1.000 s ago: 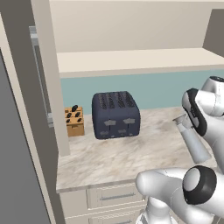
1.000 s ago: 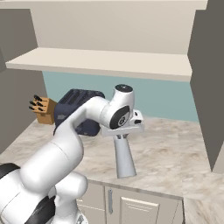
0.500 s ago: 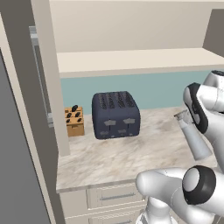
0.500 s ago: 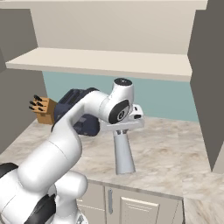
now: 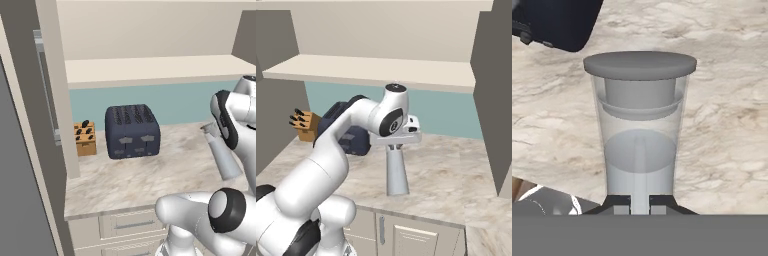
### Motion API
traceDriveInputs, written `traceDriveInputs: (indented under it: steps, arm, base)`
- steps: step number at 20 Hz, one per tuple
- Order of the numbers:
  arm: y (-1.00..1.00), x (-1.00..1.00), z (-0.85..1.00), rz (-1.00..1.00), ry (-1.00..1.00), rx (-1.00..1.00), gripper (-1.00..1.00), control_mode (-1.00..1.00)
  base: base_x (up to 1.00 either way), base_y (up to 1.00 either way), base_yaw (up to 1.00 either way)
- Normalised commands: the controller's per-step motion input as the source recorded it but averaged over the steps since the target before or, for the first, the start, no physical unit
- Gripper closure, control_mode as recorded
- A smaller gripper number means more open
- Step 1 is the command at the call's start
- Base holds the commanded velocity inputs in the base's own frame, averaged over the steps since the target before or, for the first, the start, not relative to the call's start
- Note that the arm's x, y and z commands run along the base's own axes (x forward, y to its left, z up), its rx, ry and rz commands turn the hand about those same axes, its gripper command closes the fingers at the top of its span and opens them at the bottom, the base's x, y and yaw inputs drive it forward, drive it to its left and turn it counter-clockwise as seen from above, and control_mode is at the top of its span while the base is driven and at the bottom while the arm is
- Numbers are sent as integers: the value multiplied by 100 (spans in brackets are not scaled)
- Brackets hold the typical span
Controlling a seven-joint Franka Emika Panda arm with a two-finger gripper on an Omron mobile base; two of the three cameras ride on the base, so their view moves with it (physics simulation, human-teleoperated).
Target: There is a tray on the dining counter. Grab the cup, mug, and pitcher and place them on the tray. The pitcher may be placed next to the tray if it cannot fit the tray.
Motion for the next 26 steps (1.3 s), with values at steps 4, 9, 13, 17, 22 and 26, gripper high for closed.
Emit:
traceDriveInputs:
  steps: [4, 9, 13, 17, 22, 26]
  arm:
    - [0, 0, 14, -11, 0, 0, 100, -100]
    - [0, 0, 6, -15, 0, 0, 100, -100]
    - [0, 0, 0, -16, 0, 0, 100, -100]
    - [0, 0, 0, -16, 0, 0, 100, -100]
    - [0, 0, 0, -15, 0, 0, 100, -100]
    - [0, 0, 0, -3, 0, 0, 100, 100]
  base:
    - [0, 0, 0]
    - [0, 0, 0]
    - [0, 0, 0]
    - [0, 0, 0]
    - [0, 0, 0]
    - [0, 0, -2]
